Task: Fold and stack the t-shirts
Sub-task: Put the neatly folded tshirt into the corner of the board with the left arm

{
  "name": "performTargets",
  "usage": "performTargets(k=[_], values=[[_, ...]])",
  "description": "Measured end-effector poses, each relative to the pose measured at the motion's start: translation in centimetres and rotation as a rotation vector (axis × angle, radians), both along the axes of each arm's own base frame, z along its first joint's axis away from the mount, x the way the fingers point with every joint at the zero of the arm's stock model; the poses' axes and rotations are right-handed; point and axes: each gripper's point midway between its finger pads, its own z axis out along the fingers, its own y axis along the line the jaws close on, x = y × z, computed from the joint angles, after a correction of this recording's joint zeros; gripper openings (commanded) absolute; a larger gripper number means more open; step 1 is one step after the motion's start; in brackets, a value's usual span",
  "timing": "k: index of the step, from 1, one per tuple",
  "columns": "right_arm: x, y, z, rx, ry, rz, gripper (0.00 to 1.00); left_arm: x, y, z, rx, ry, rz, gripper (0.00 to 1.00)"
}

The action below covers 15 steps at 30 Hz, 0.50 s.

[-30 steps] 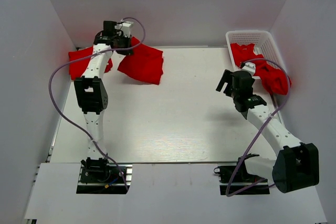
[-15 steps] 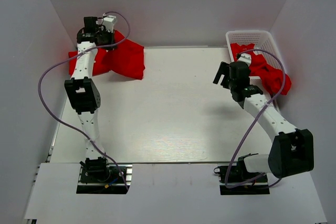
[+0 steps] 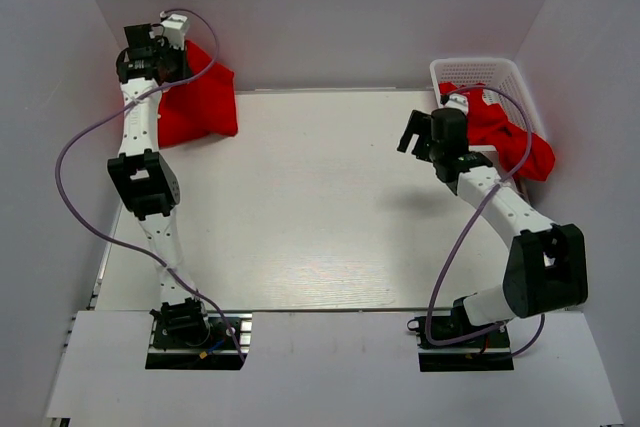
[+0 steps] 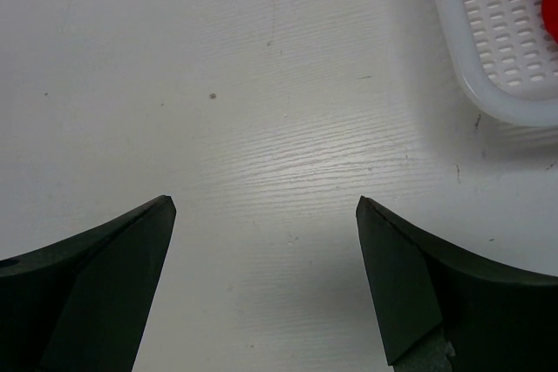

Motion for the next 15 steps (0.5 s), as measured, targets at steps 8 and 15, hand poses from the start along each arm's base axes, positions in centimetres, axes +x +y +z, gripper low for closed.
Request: performTargets(k=[8, 15], values=[[1.3, 1.8, -0.2, 0.056, 0.011, 0.052, 0.9, -0.1, 3.5, 0.6, -0.017, -0.028, 0.036, 0.0], [1.7, 3.1, -0.1, 0.091, 0.014, 0.092, 0.9, -0.5, 7.3, 1.1, -0.023, -0.055, 0.085, 0.0]])
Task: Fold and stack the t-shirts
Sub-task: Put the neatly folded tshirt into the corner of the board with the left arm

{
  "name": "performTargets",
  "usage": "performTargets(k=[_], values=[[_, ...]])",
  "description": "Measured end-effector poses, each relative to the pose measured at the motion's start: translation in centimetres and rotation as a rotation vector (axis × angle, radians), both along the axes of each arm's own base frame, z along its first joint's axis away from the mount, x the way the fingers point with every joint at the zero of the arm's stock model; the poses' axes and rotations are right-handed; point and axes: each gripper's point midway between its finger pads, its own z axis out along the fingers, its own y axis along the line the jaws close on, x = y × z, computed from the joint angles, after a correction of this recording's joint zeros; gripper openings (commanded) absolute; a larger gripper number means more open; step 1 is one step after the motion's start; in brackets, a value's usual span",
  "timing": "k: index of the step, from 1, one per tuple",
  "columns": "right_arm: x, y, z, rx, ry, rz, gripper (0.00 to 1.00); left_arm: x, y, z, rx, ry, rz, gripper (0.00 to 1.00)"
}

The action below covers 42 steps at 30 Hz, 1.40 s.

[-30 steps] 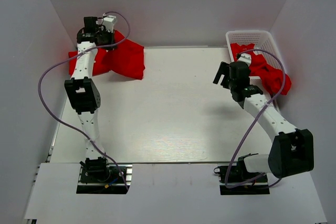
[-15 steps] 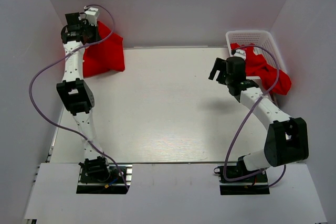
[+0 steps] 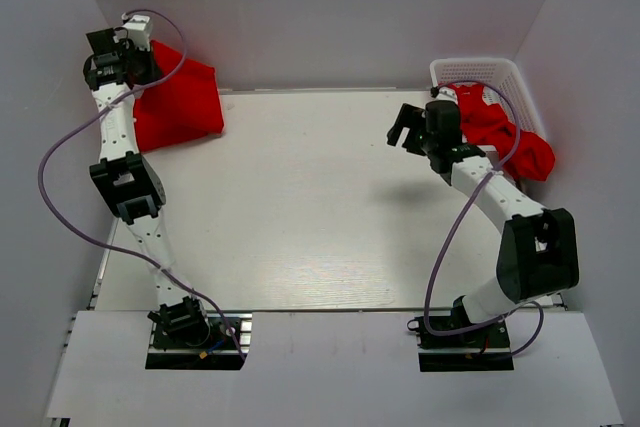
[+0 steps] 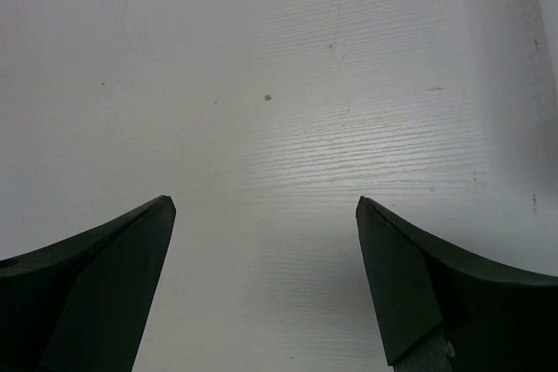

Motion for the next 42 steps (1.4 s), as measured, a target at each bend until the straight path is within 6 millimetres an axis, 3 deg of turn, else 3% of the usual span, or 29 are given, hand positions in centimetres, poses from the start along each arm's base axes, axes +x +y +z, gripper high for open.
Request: performTargets(k=[5, 10, 11, 12, 13, 14, 15, 18, 22, 26, 31, 34, 36, 38, 42], values=[[0.8, 1.0, 0.2, 0.015, 0.0, 0.028, 0.9, -0.1, 2.0, -0.5, 0.004, -0.007, 0.033, 0.0], [1.5, 1.9, 0.0, 0.016, 0.009, 0.046, 0.9, 0.6, 3.9, -2.9, 0.028, 0.017, 0.094, 0.0], [1.7, 2.0, -0.1, 0.016, 0.011, 0.048, 0.9, 0.8, 4.3, -3.7, 0.036, 0.028, 0.114, 0.07], [1.8, 2.1, -0.1, 0.016, 0.012, 0.049, 0.9, 0.9, 4.8, -4.6, 0.045, 0.04, 0.133, 0.28], [2.0, 2.3, -0.2, 0.015, 0.016, 0.053, 0.9, 1.1, 5.4, -5.4, 0.059, 0.052, 0.159, 0.56], [2.1, 2.5, -0.2, 0.014, 0.019, 0.057, 0.9, 1.2, 5.9, -6.4, 0.073, 0.065, 0.189, 0.91], [2.1, 2.6, -0.3, 0.011, 0.025, 0.063, 0.9, 1.3, 6.5, -7.2, 0.081, 0.079, 0.224, 1.0], [2.2, 3.1, -0.5, -0.006, 0.048, 0.082, 0.9, 1.3, 8.0, -8.6, 0.095, 0.1, 0.309, 1.0], [1.9, 3.5, -0.7, -0.03, 0.063, 0.105, 0.9, 1.3, 8.8, -8.8, 0.101, 0.099, 0.355, 1.0], [1.3, 3.9, -1.1, -0.051, 0.078, 0.129, 0.9, 1.8, 8.3, -8.4, 0.082, 0.079, 0.353, 1.0], [0.4, 4.0, -1.0, -0.068, 0.082, 0.149, 0.9, 1.9, 4.2, -8.4, -0.021, 0.087, 0.262, 1.0], [-0.6, 3.5, -0.1, -0.067, 0.066, 0.142, 0.9, 1.4, 0.2, -8.1, -0.065, 0.118, 0.202, 1.0], [-1.2, 3.2, 0.5, -0.065, 0.053, 0.138, 0.9, 0.8, -3.7, -7.3, -0.092, 0.136, 0.155, 1.0], [-2.4, 2.8, 0.8, -0.063, 0.05, 0.136, 0.9, -1.1, -8.6, -6.6, -0.126, 0.166, 0.1, 1.0], [-4.3, 2.1, 0.1, -0.065, 0.074, 0.134, 0.9, -8.4, -17.9, -5.3, -0.188, 0.222, 0.002, 1.0]])
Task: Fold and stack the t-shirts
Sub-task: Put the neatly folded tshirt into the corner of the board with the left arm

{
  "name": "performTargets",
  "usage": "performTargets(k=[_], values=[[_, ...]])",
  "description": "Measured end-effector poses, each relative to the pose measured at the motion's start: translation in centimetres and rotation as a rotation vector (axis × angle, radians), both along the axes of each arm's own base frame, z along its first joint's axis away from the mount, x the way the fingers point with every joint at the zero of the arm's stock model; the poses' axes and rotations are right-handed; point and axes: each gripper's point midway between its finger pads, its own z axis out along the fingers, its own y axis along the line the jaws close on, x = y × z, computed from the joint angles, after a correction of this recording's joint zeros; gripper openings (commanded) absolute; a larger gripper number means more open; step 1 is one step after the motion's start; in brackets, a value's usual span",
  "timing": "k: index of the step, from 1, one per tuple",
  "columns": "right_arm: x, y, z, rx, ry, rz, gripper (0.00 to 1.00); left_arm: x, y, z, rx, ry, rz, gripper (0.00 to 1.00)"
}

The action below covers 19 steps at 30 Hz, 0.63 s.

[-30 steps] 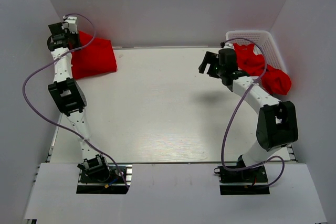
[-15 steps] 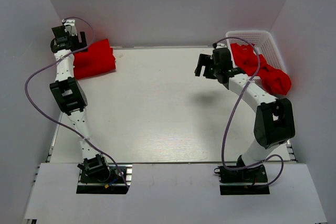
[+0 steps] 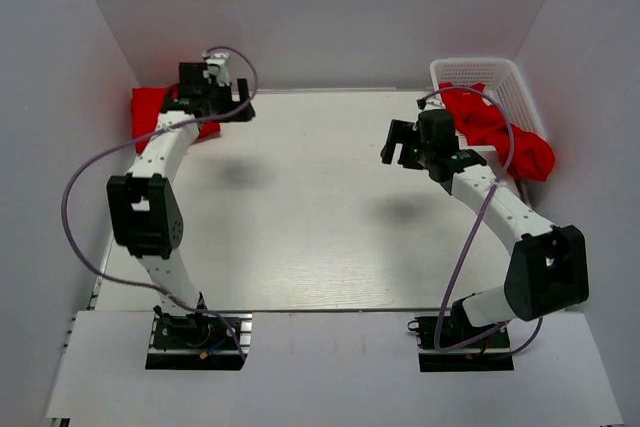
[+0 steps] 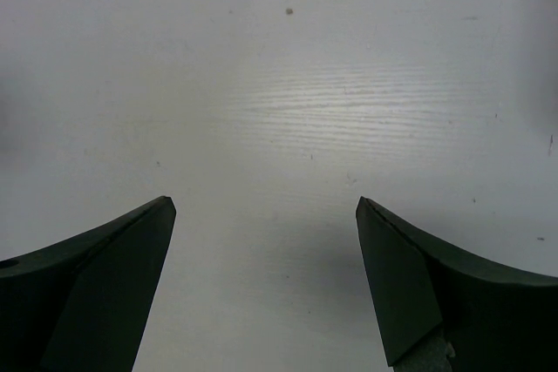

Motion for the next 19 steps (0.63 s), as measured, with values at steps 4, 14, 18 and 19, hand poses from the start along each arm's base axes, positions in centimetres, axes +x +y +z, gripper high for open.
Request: performTargets(k=[4, 14, 18, 19], values=[[-2.0, -0.6, -2.0, -0.017, 0.055, 0.004, 0.9, -8.6, -5.8, 0.4, -0.049, 0.034, -0.047, 1.0], [-8.1, -2.0, -5.5, 0.022, 0.087, 0.012, 0.9, -22.3, -10.0, -6.6, -0.043, 0.213, -0.021, 1.0], [-9.4, -2.2, -6.5, 0.044, 0.098, 0.006, 0.9, -23.7, -11.2, -7.7, -0.006, 0.238, -0.035, 1.0], [-9.6, -2.2, -6.7, 0.049, 0.102, 0.004, 0.9, -23.5, -11.3, -7.5, 0.0, 0.23, -0.03, 1.0]])
